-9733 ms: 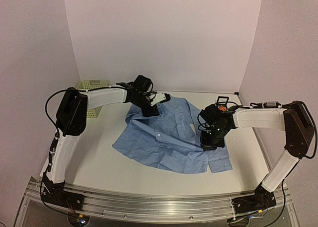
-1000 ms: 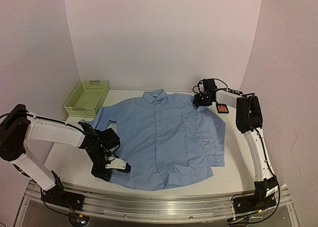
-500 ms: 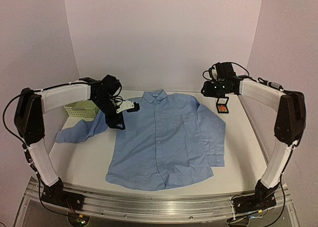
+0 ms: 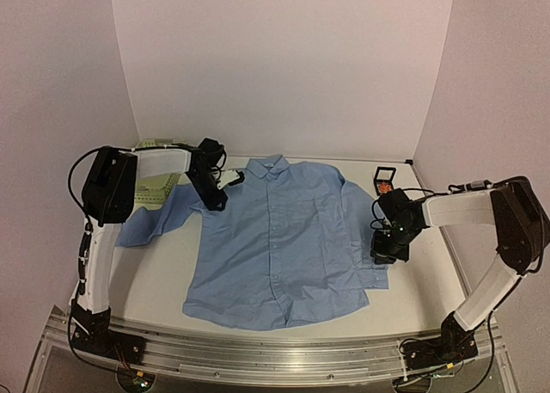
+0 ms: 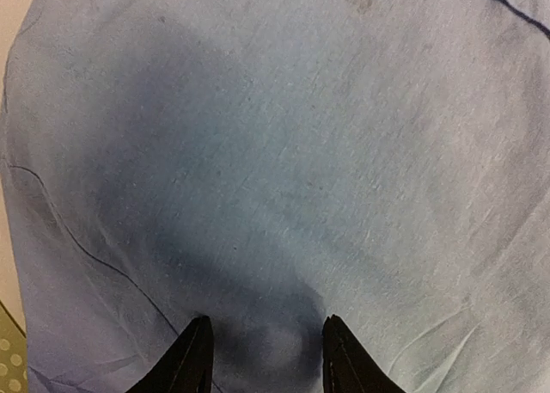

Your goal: Pin the brooch onto the clothing

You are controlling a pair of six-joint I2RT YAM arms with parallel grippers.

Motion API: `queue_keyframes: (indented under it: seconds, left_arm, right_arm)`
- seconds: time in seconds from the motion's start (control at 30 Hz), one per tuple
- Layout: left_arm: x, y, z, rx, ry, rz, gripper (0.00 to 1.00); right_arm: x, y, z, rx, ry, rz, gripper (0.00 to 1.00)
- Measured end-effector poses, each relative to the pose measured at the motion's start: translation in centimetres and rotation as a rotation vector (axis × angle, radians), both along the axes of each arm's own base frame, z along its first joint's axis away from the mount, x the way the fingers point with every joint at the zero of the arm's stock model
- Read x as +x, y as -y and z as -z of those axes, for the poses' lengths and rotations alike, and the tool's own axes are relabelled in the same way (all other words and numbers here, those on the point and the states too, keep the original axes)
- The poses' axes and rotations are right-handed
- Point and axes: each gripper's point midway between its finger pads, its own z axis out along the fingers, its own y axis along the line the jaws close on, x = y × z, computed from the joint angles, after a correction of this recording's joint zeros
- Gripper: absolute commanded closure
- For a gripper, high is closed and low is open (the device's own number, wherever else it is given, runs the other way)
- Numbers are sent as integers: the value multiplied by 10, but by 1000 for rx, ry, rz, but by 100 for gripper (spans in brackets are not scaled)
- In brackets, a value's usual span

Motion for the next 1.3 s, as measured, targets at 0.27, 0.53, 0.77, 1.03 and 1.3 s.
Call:
queue_keyframes:
  seconds: [0.27, 0.53, 0.77, 1.03, 1.3]
  left_arm:
    - [1, -9, 17, 26, 60, -23, 57]
    - [8, -9, 15, 33, 119, 7, 53]
    - [15, -7, 13, 53, 179, 68, 50]
    - [17, -5, 11, 75, 203, 130, 46]
    - [-3, 3, -5, 27, 156, 202, 42]
  right_arm:
    - [-8, 15, 4, 40, 9, 123, 100]
    - [-10, 84, 3, -6, 15, 380, 100]
    - [-3, 124, 3, -34, 14, 462, 100]
    - [15, 157, 2, -104, 1, 464, 100]
    - [19, 158, -18, -153, -15, 367, 100]
